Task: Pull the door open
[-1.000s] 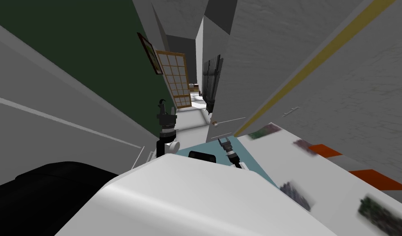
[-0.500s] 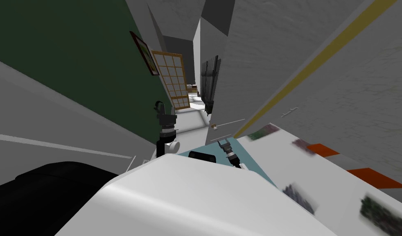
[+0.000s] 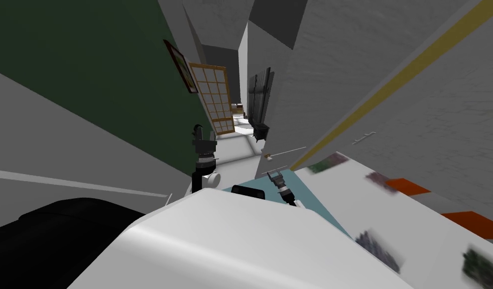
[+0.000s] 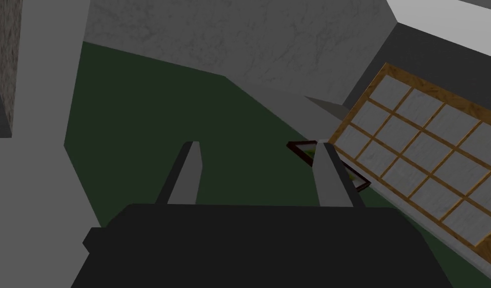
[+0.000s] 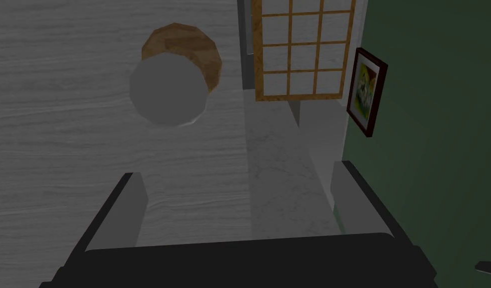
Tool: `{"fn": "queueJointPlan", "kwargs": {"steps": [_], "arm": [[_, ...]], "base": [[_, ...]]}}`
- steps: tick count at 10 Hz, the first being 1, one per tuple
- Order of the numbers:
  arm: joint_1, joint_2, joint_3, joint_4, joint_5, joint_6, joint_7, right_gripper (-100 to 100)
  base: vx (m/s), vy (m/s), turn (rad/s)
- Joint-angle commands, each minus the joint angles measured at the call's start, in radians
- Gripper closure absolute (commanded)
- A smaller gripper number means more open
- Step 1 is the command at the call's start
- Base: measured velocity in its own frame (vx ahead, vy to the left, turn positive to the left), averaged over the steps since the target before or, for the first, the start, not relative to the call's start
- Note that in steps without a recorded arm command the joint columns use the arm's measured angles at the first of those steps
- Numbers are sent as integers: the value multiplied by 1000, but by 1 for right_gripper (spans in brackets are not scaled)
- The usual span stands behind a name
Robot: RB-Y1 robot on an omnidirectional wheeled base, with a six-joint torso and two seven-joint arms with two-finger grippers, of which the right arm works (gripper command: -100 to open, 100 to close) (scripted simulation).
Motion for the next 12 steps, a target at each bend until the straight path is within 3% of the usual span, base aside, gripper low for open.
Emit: {"fn": "queueJointPlan", "kwargs": {"steps": [1,5,8,9,10,12], "arm": [[-2,-3,2,6,-7,-2,2,-100],[-13,-16,7,27,-28,-10,8,-100],[-17,-22,10,37,-38,-13,10,-100],[-3,-16,19,53,-31,-24,12,-100],[-3,-16,19,53,-31,-24,12,100],[-3,-16,19,53,-31,-24,12,100]], "base": [[86,235,20],[185,73,17],[146,-90,-31],[17,-49,-13],[-29,6,-15],[-10,10,-7]]}}
